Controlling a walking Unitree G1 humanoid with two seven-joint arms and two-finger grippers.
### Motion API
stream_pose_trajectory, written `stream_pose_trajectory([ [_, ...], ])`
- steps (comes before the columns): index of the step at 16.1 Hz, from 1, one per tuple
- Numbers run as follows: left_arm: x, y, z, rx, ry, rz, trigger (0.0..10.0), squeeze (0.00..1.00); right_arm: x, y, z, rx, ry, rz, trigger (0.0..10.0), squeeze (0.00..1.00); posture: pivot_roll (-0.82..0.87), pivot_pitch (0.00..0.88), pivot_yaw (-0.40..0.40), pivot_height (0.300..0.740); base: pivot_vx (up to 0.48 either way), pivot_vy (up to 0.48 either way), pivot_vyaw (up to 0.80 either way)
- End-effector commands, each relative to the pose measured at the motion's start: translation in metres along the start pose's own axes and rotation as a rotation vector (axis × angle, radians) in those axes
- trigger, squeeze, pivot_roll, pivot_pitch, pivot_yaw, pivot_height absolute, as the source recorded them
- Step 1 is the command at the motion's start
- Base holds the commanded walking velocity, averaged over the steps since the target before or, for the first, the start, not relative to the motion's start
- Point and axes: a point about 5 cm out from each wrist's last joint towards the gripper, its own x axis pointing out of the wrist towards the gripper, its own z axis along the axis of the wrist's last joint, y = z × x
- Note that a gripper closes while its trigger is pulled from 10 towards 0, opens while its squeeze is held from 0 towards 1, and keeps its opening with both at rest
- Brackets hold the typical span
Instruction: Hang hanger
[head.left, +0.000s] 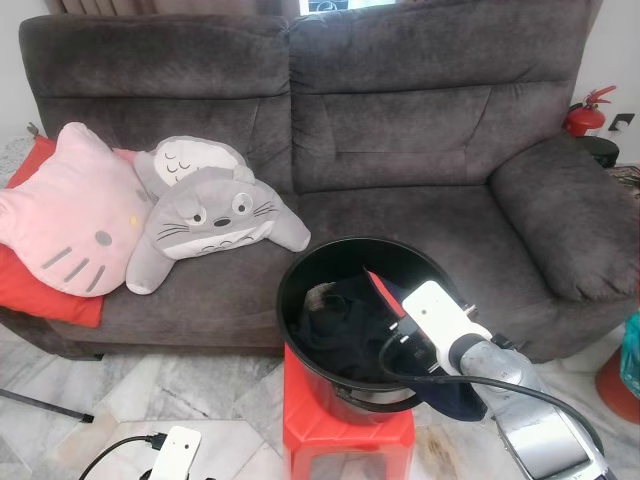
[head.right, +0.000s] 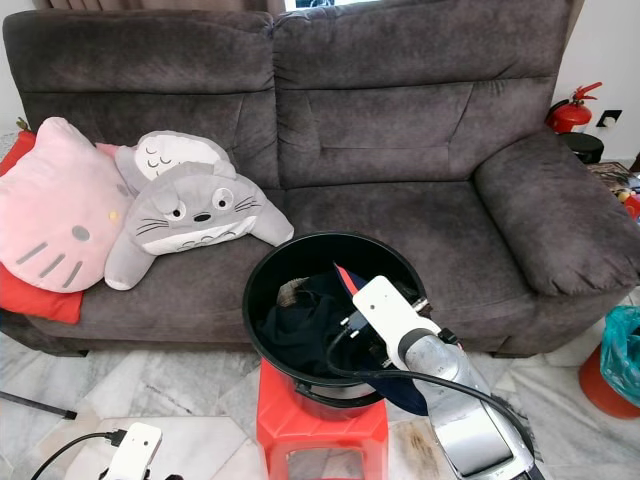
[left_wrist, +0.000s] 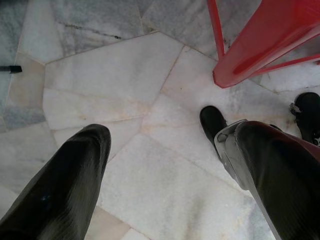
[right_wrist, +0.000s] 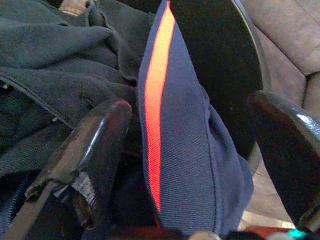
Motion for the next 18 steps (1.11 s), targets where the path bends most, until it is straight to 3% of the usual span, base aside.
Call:
stream_pose_trajectory([
  [1, -0.002, 0.003, -0.008, -0.001, 0.026, 0.005, 10.0, 0.0, 0.001, -0.002, -0.001, 0.004, 0.01, -0.012, 10.0, 0.0, -0.2, 0.0, 0.058, 0.74, 0.0, 0.0, 0.0],
  [11, -0.003, 0.004, -0.011, 0.001, 0.036, 0.0, 10.0, 0.0, 0.001, -0.024, -0.007, 0.025, 0.028, -0.138, 10.0, 0.0, -0.21, 0.0, 0.063, 0.74, 0.0, 0.0, 0.0],
  [16, -0.004, 0.005, -0.015, -0.001, 0.044, -0.005, 10.0, 0.0, -0.001, -0.02, -0.007, 0.047, 0.019, -0.156, 10.0, 0.0, -0.21, 0.0, 0.063, 0.74, 0.0, 0.0, 0.0],
  [18, -0.005, 0.006, -0.017, 0.001, 0.047, -0.008, 10.0, 0.0, 0.0, -0.009, -0.01, 0.037, 0.04, -0.089, 10.0, 0.0, -0.21, 0.0, 0.063, 0.74, 0.0, 0.0, 0.0],
])
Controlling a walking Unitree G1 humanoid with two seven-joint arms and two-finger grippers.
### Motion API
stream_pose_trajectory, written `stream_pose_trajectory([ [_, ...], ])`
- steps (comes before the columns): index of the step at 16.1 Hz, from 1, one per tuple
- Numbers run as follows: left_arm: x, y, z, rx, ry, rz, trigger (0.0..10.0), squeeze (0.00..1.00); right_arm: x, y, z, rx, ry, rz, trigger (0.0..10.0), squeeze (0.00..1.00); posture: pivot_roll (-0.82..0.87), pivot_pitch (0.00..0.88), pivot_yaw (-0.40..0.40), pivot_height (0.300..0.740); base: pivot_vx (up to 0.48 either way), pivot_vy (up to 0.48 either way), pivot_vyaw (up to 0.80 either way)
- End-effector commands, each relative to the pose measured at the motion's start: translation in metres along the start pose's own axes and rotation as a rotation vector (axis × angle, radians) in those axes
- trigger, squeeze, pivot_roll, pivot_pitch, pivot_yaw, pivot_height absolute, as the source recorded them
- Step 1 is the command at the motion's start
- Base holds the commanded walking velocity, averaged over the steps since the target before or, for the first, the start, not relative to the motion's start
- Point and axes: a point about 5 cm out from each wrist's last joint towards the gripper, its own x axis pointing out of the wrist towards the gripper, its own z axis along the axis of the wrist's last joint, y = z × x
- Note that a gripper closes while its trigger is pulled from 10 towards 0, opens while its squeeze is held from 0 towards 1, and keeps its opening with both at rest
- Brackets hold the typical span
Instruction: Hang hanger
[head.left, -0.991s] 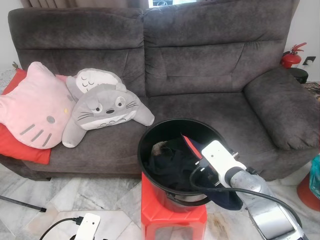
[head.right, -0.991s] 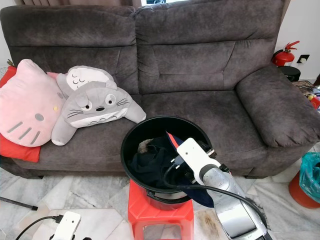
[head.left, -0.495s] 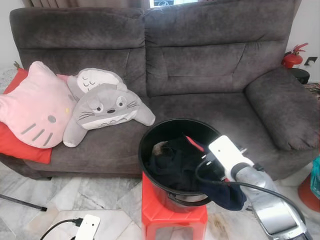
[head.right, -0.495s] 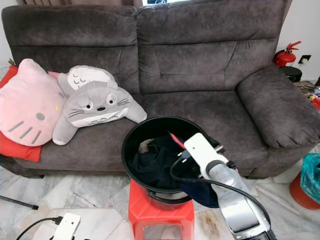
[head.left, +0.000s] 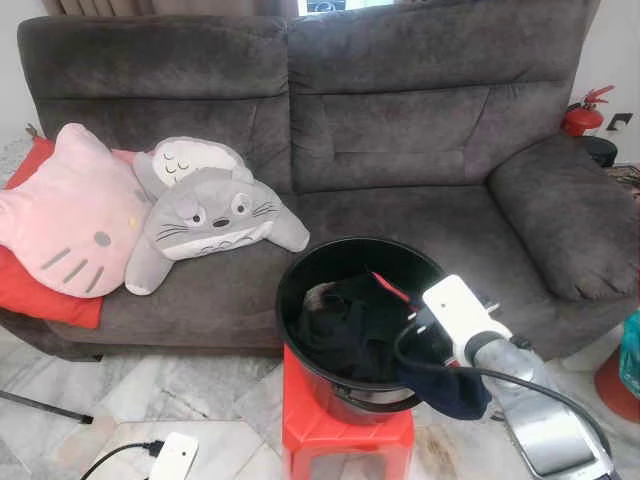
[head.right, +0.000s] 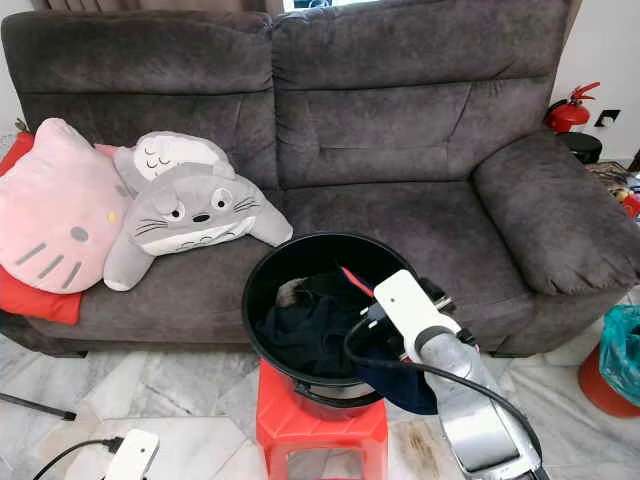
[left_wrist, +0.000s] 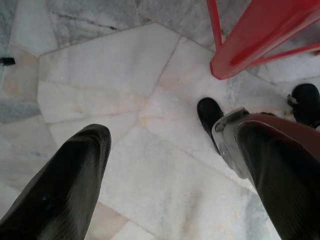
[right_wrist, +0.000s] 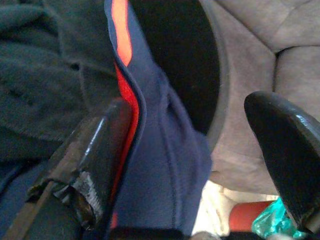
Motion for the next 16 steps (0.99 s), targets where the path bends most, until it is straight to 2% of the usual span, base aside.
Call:
stream_pose_trajectory([
  [1, -0.002, 0.005, -0.007, 0.005, 0.02, 0.008, 10.0, 0.0, -0.002, 0.005, 0.001, -0.012, -0.003, 0.028, 10.0, 0.0, -0.21, 0.0, 0.063, 0.74, 0.0, 0.0, 0.0],
  [4, -0.003, 0.006, -0.009, 0.005, 0.023, 0.008, 10.0, 0.0, -0.002, 0.007, 0.002, -0.03, -0.003, 0.036, 10.0, 0.0, -0.21, 0.0, 0.062, 0.74, 0.0, 0.0, 0.0],
  [9, -0.004, 0.006, -0.011, 0.003, 0.024, 0.009, 10.0, 0.0, -0.005, 0.005, 0.004, -0.01, -0.024, -0.013, 10.0, 0.0, -0.21, 0.0, 0.063, 0.74, 0.0, 0.0, 0.0],
  [13, -0.004, 0.006, -0.012, 0.003, 0.024, 0.006, 10.0, 0.0, -0.015, 0.015, -0.009, 0.033, 0.013, -0.048, 10.0, 0.0, -0.22, 0.0, 0.065, 0.74, 0.0, 0.0, 0.0],
  [16, -0.004, 0.005, -0.012, 0.004, 0.025, 0.003, 10.0, 0.0, -0.017, 0.016, -0.012, 0.035, 0.024, -0.061, 10.0, 0.0, -0.22, 0.0, 0.065, 0.74, 0.0, 0.0, 0.0],
])
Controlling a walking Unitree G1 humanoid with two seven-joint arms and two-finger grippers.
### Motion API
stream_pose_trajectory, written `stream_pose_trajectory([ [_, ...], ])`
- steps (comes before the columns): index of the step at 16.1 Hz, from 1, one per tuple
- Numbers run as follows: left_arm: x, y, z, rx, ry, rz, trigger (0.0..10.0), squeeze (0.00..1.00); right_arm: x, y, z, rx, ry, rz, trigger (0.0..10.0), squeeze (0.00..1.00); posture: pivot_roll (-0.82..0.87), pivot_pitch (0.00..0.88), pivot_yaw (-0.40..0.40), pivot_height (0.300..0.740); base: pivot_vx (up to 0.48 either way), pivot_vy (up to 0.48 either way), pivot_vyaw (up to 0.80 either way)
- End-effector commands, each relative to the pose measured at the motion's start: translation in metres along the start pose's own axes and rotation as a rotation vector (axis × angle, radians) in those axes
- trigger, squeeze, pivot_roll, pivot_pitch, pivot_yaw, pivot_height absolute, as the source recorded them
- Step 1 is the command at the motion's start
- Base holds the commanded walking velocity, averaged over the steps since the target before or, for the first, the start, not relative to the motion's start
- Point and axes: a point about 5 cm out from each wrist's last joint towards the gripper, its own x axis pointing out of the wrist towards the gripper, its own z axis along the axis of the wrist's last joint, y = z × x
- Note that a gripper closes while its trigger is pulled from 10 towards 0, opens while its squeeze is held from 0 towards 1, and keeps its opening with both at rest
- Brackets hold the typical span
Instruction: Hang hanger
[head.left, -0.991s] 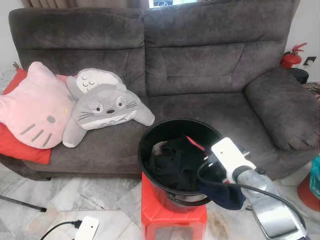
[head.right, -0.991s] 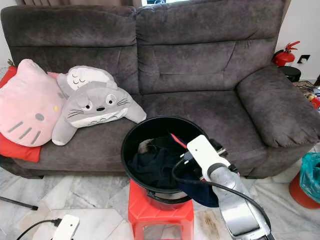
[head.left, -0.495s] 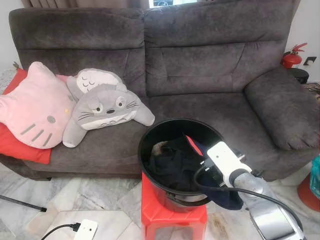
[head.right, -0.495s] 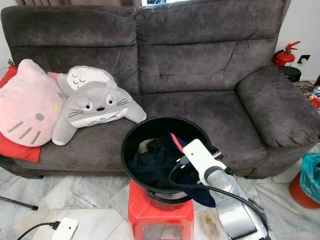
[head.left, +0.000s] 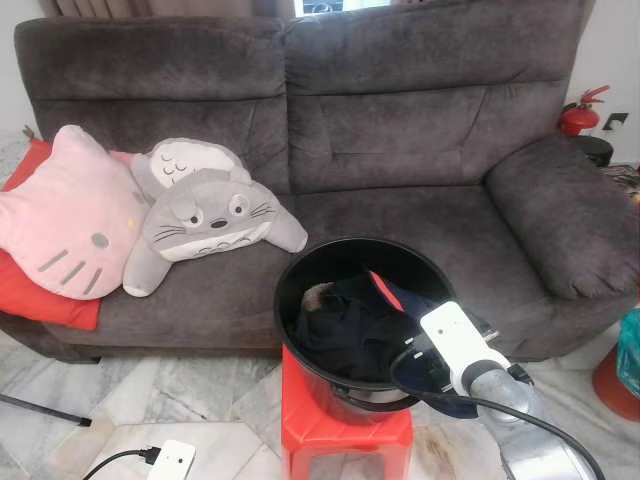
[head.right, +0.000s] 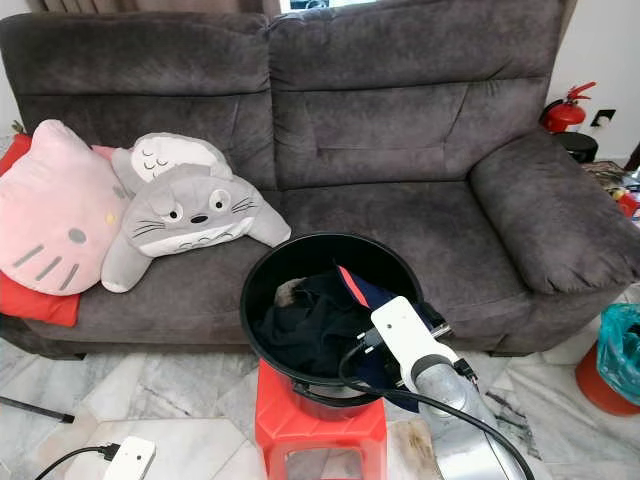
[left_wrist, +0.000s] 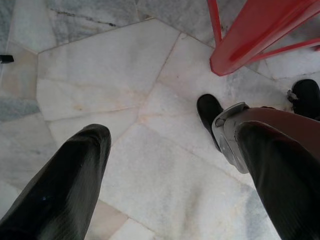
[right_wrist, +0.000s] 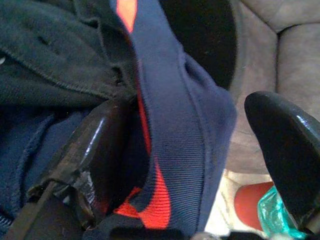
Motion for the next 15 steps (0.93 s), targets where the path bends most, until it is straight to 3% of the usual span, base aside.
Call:
stream_pose_trajectory([
  [1, -0.002, 0.004, -0.006, 0.005, 0.018, 0.004, 10.0, 0.0, -0.003, -0.004, 0.002, 0.003, -0.011, -0.04, 10.0, 0.0, -0.22, 0.0, 0.066, 0.74, 0.0, 0.0, 0.0],
  [3, -0.002, 0.003, -0.007, 0.006, 0.018, 0.001, 10.0, 0.0, -0.004, -0.012, 0.008, 0.014, -0.05, -0.114, 10.0, 0.0, -0.22, 0.0, 0.068, 0.74, 0.0, 0.0, 0.0],
  [8, -0.002, 0.003, -0.006, 0.007, 0.015, -0.004, 10.0, 0.0, -0.005, -0.013, 0.012, 0.024, -0.078, -0.137, 10.0, 0.0, -0.22, 0.0, 0.068, 0.74, 0.0, 0.0, 0.0],
  [12, -0.001, 0.0, -0.005, 0.009, 0.015, -0.01, 10.0, 0.0, -0.005, -0.002, -0.002, 0.005, -0.003, -0.066, 10.0, 0.0, -0.22, 0.0, 0.068, 0.74, 0.0, 0.0, 0.0],
  [15, 0.0, -0.003, -0.005, 0.01, 0.014, -0.017, 10.0, 0.0, -0.005, -0.011, -0.004, -0.02, 0.006, -0.138, 10.0, 0.0, -0.22, 0.0, 0.068, 0.74, 0.0, 0.0, 0.0],
])
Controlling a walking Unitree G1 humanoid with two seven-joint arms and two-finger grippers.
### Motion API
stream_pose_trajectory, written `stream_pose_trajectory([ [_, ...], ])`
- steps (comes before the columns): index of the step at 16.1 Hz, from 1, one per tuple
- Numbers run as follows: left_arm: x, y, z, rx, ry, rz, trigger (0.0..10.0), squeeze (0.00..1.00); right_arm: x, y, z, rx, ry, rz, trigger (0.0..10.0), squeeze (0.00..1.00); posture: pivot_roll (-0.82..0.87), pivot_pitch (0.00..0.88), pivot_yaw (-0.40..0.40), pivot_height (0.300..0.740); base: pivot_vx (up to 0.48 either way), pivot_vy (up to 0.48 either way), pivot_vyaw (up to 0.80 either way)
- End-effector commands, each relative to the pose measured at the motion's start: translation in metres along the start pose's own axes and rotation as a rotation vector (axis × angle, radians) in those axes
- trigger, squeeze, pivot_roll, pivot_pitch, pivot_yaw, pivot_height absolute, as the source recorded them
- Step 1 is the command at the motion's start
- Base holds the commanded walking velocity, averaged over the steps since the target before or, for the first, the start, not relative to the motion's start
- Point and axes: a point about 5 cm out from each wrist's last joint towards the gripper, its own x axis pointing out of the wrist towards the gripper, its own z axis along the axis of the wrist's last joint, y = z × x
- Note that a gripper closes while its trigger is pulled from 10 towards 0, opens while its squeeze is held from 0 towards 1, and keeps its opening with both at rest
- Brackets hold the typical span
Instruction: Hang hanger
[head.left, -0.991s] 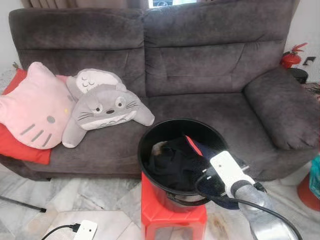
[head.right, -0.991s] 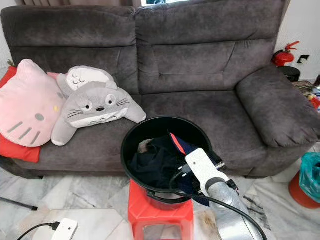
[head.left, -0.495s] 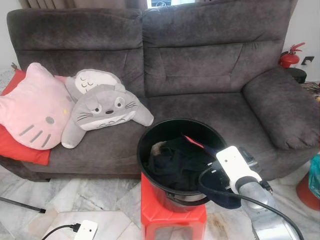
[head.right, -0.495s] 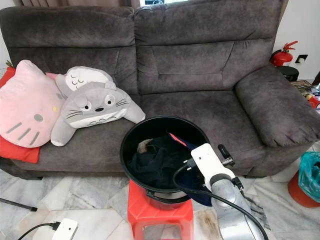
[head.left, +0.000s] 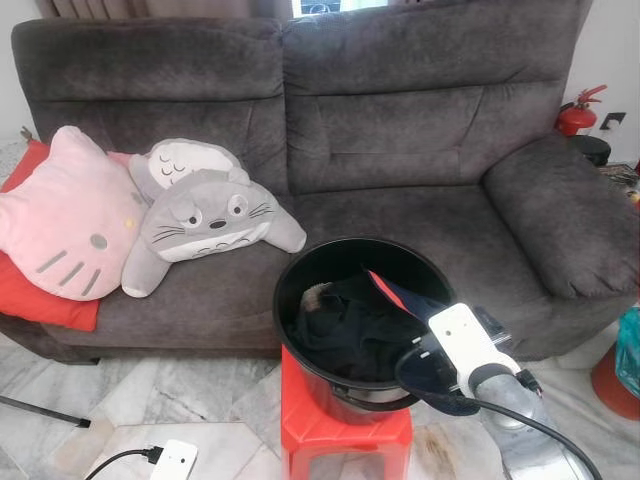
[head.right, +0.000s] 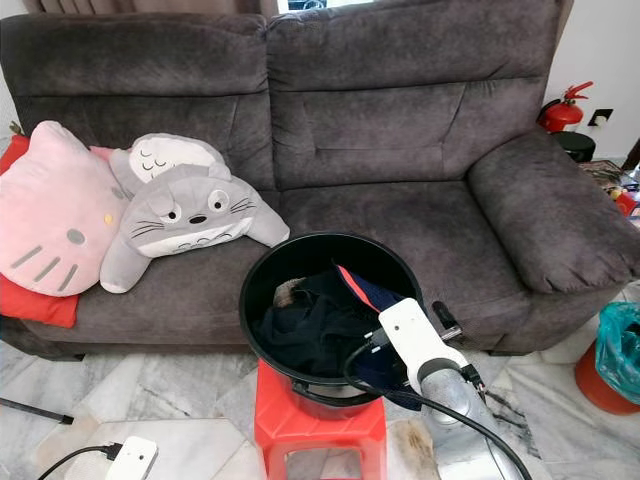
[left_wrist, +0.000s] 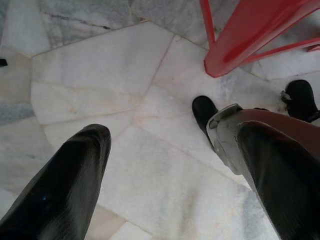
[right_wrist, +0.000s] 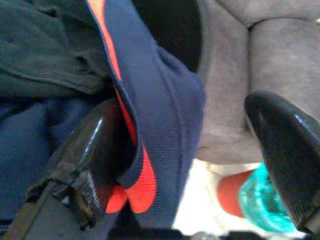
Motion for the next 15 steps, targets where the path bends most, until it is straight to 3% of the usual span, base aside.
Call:
stream_pose_trajectory([
  [1, -0.001, 0.001, -0.005, 0.007, 0.022, 0.002, 10.0, 0.0, -0.001, -0.01, 0.003, -0.013, -0.015, -0.069, 10.0, 0.0, -0.22, 0.0, 0.068, 0.74, 0.0, 0.0, 0.0],
  [4, -0.001, 0.001, -0.004, 0.01, 0.021, 0.002, 10.0, 0.0, -0.004, -0.021, 0.007, 0.023, -0.044, -0.171, 10.0, 0.0, -0.22, 0.0, 0.068, 0.74, 0.0, 0.0, 0.0],
  [11, -0.002, 0.005, -0.004, 0.009, 0.022, 0.009, 10.0, 0.0, -0.005, -0.016, 0.008, 0.014, -0.057, -0.167, 10.0, 0.0, -0.22, 0.0, 0.068, 0.74, 0.0, 0.0, 0.0],
  [13, -0.002, 0.005, -0.005, 0.009, 0.022, 0.009, 10.0, 0.0, -0.005, -0.015, -0.001, -0.045, -0.008, -0.159, 10.0, 0.0, -0.23, 0.0, 0.068, 0.74, 0.0, 0.0, 0.0],
  [15, -0.002, 0.005, -0.005, 0.009, 0.022, 0.008, 10.0, 0.0, -0.004, -0.014, -0.007, -0.033, 0.027, -0.155, 10.0, 0.0, -0.22, 0.0, 0.068, 0.74, 0.0, 0.0, 0.0],
])
